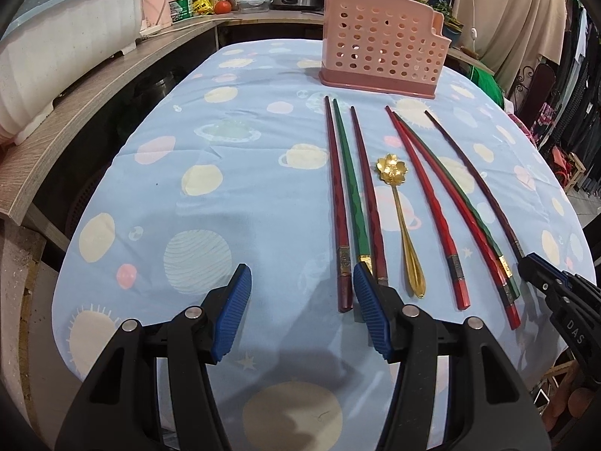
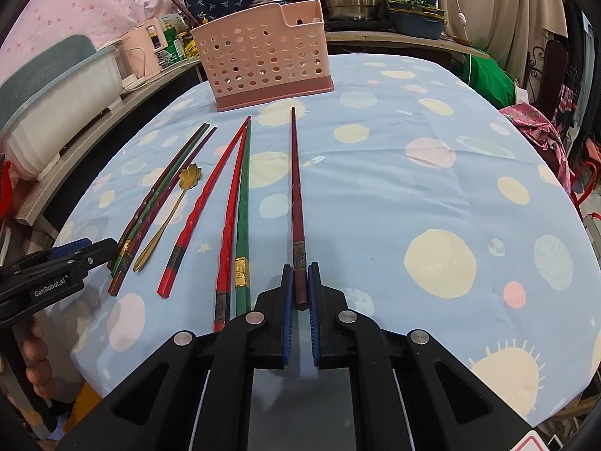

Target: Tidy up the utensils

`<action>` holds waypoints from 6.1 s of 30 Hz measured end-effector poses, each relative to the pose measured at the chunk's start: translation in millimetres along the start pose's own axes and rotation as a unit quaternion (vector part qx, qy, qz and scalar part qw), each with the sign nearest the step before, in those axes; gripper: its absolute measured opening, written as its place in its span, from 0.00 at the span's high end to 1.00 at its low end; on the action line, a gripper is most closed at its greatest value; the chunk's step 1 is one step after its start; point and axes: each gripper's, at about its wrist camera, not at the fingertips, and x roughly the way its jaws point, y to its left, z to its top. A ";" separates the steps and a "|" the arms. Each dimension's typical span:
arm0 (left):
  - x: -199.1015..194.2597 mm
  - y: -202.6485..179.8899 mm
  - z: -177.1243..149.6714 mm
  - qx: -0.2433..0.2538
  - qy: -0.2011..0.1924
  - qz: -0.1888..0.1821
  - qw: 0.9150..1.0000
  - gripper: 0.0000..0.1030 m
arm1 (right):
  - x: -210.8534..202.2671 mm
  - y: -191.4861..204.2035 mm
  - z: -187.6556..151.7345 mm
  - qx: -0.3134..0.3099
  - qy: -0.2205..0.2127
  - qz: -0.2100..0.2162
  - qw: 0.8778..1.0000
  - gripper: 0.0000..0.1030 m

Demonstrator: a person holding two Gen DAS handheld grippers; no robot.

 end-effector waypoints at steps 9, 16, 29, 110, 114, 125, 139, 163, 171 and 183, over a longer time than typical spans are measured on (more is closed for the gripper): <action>6.1 -3.4 0.4 0.007 0.001 0.009 1.000 0.48 | 0.0 0.1 -0.2 0.000 0.000 0.000 1.000 0.93; 5.5 -3.4 1.0 0.008 -0.002 0.009 1.000 0.73 | -0.1 0.1 -0.4 0.000 0.000 0.000 1.000 0.93; 4.7 -3.4 0.7 0.009 0.001 0.004 1.000 0.93 | -0.9 0.2 -0.6 0.000 0.000 0.000 1.000 0.93; -122.5 -26.5 349.1 -0.022 -0.307 -0.055 0.950 0.93 | -64.8 -2.6 366.3 0.059 -0.266 0.113 0.956 0.93; -92.1 -26.7 346.9 -0.021 -0.279 -0.046 0.959 0.93 | -39.2 -1.9 359.3 0.054 -0.239 0.113 0.963 0.93; -43.9 -28.3 332.5 -0.017 -0.221 -0.043 0.974 0.93 | 6.6 -1.6 339.6 0.048 -0.187 0.097 0.976 0.93; -55.6 -34.9 316.4 0.002 -0.235 -0.035 0.971 0.66 | -15.8 -5.2 327.2 0.040 -0.204 0.090 0.974 0.62; -76.6 -9.8 164.4 0.030 -0.173 0.005 0.984 0.51 | -66.5 -1.0 156.7 -0.004 -0.134 0.063 0.989 0.57; -49.0 1.9 106.8 0.019 -0.107 0.009 0.994 0.51 | -50.8 5.7 83.4 -0.018 -0.069 0.041 0.997 0.57; -20.4 1.9 39.9 0.013 -0.051 0.005 0.999 0.51 | -13.6 15.1 16.5 -0.029 -0.009 0.034 0.999 0.70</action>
